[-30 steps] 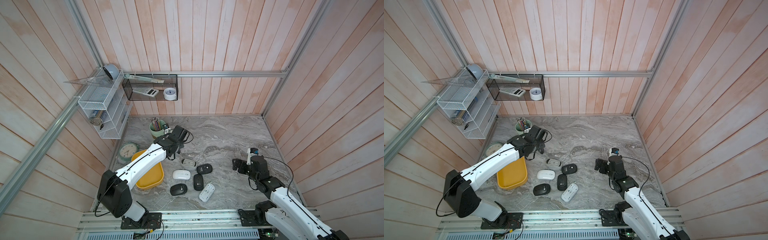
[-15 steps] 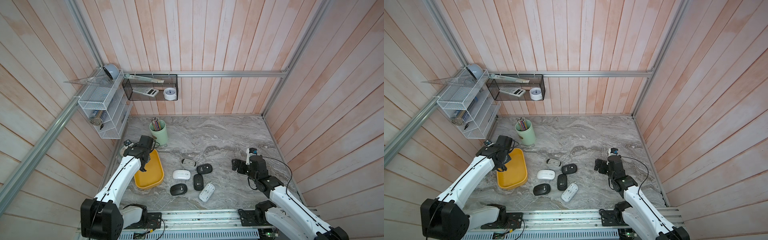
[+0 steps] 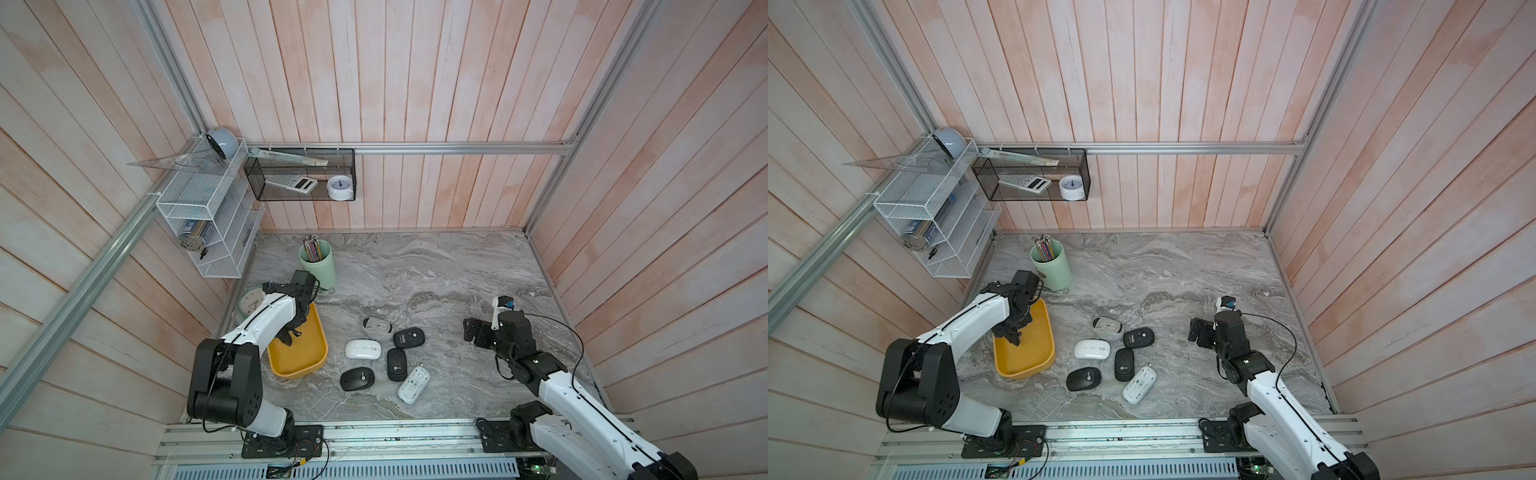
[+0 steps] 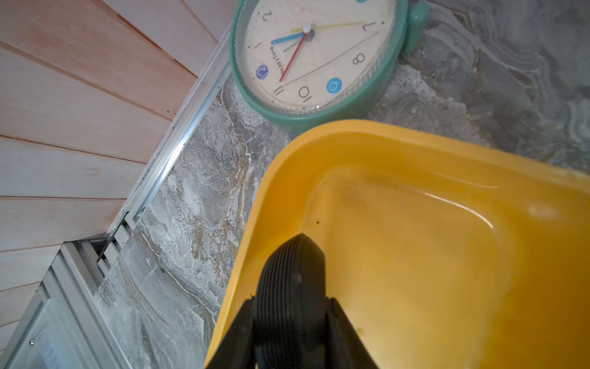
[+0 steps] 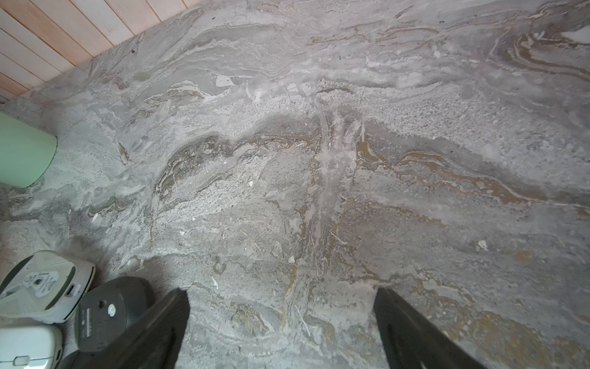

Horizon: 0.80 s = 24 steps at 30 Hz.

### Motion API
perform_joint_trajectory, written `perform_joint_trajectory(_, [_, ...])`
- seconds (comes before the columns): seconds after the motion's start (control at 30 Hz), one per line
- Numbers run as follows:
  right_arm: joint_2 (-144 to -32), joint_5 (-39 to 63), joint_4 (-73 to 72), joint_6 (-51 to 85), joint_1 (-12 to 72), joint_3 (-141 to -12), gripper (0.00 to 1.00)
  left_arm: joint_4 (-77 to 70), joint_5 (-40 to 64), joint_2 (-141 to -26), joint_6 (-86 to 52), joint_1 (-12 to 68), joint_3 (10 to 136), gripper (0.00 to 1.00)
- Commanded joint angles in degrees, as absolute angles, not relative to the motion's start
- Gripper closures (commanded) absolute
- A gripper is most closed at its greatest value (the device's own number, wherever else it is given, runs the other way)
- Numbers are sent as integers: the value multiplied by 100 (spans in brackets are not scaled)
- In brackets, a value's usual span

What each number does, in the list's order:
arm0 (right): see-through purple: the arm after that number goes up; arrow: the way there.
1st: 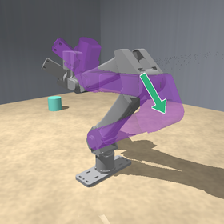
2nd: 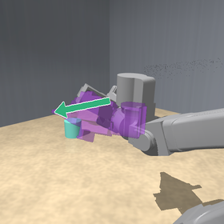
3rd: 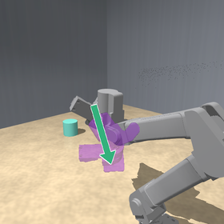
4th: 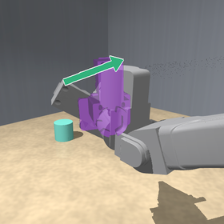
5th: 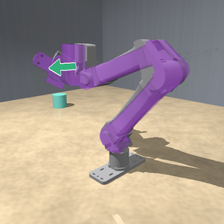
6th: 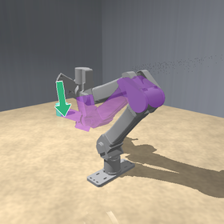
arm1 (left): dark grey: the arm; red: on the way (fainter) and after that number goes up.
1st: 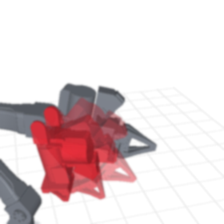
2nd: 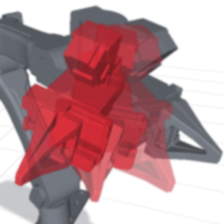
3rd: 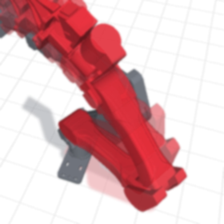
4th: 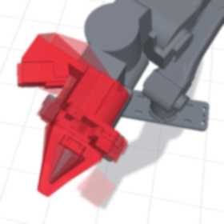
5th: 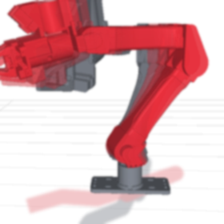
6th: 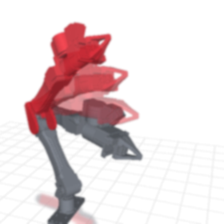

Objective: Put the mouse in the storage box
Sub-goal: Move the storage box to the center of the board.

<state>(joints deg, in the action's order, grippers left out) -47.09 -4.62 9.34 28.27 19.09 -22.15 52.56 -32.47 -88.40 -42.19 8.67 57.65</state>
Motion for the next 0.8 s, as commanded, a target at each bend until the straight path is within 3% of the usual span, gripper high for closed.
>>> perform_joint_trajectory(0.0, [-4728, -562, 870, 2812, 1961, -2241, 4, 5089, -3378, -9117, -4122, 962, 6047, 100])
perform_joint_trajectory(0.23, [-4744, -578, 877, 2805, 1956, -2243, 4, 4934, -3310, -9814, -4294, 1262, 6340, 95])
perform_joint_trajectory(0.47, [-4746, -578, 878, 2804, 1960, -2250, 4, 4752, -3075, -10142, -4402, 1415, 6544, 71])
perform_joint_trajectory(0.77, [-4744, -573, 874, 2804, 1969, -2250, 4, 4456, -2754, -10162, -4386, 1470, 6546, 55])
